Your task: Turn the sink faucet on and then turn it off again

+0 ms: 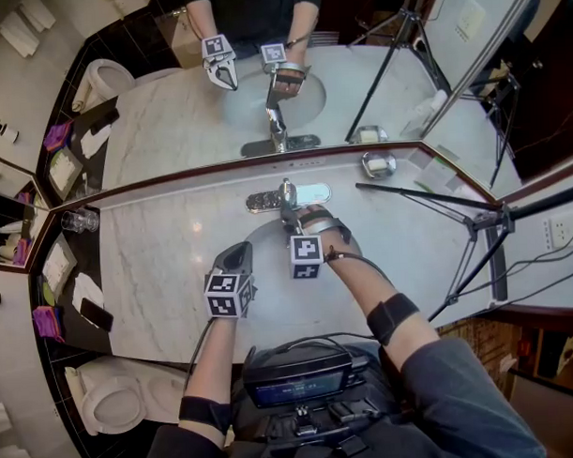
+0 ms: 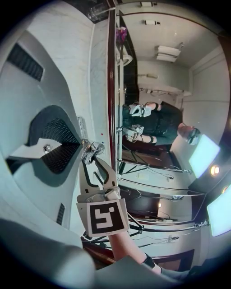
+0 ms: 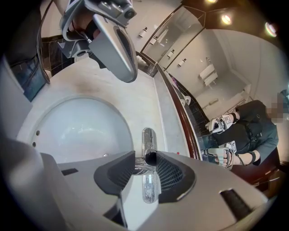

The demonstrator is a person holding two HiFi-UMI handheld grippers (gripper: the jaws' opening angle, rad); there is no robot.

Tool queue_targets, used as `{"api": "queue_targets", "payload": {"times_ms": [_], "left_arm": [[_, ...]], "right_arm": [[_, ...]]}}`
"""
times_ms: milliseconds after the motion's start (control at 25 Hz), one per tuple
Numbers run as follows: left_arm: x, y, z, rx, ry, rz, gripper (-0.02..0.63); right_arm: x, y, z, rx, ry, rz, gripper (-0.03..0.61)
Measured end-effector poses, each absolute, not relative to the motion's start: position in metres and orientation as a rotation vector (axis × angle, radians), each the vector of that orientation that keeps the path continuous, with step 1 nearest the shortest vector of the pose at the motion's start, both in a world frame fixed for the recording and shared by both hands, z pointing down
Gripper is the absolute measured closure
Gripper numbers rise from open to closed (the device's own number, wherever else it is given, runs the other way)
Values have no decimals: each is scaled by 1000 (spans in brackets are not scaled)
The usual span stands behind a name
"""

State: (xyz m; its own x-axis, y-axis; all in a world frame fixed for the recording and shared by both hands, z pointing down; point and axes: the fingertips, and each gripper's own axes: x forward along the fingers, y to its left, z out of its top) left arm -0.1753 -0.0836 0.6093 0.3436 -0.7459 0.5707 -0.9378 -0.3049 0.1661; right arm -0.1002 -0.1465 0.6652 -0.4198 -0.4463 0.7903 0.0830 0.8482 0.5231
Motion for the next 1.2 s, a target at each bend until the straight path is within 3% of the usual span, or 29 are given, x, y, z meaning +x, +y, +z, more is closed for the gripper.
{"api": "queue_targets", "payload": {"times_ms": [640, 1080, 1200], "left_arm": [[-181, -78, 608, 2132, -1491, 538, 614], [-181, -76, 608, 2126, -1489, 526, 614], [-177, -78, 607, 2128, -1487, 517, 614]], "right_arm": [[-101, -148, 664, 327, -1924, -610, 436], [-68, -145, 642, 573, -2113, -239, 436], [-51, -153, 628, 721, -2178, -78, 504]]}}
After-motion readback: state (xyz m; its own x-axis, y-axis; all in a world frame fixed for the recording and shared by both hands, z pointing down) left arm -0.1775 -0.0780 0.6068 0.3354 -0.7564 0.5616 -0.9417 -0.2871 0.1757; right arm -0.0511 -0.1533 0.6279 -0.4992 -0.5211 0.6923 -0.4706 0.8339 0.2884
